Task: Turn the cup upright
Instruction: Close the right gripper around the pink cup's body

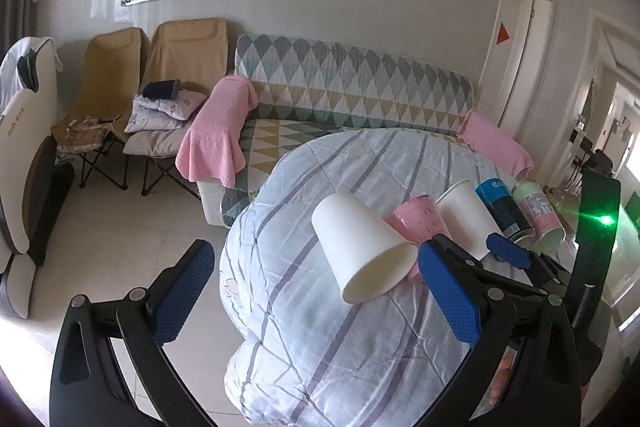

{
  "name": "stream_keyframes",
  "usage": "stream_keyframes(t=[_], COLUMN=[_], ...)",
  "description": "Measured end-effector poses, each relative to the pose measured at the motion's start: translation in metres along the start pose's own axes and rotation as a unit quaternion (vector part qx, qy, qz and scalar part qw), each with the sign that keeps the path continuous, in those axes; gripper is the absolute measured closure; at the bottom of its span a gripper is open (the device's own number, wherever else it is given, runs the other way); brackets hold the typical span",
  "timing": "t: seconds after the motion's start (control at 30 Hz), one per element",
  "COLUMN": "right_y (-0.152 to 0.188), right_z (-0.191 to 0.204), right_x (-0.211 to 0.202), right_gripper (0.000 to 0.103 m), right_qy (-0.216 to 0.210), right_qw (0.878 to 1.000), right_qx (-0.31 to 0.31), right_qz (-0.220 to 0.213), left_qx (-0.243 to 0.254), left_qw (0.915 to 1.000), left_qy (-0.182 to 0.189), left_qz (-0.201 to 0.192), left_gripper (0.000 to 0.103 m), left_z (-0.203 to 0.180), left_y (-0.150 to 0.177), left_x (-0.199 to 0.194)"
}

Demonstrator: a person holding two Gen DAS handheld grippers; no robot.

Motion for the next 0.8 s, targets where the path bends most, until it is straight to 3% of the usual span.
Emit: stream_keyframes(t=[0.4,0.8], right_y=[-0.006,-0.005], right_z=[0.003,0.0], right_x=[0.018,0.032], right_gripper=[0.016,0.016], right_qy=[-0.014,-0.021], right_qw=[1.0,0.999], right_qx=[-0.006,0.001], right_qz=[0.012,0.041], left_qx=[0.01,-0.012], left_qw=[0.9998,0.9992], left_qy=[0.013,0.014], left_qz=[0.006,0.036], left_gripper=[0.0,0.0], left_z=[-0.002,0.009], left_y=[-0.003,-0.001], left_x=[0.013,0.038])
Point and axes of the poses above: each gripper's, at about its wrist camera, not at the fingertips, and x roughly the way its jaws point, z to its left, y to its underside, the point moved 2 cm from there along x, roughly the way its jaws point, and after that the axes turned 5 degrees about z, right-handed, at the moved point
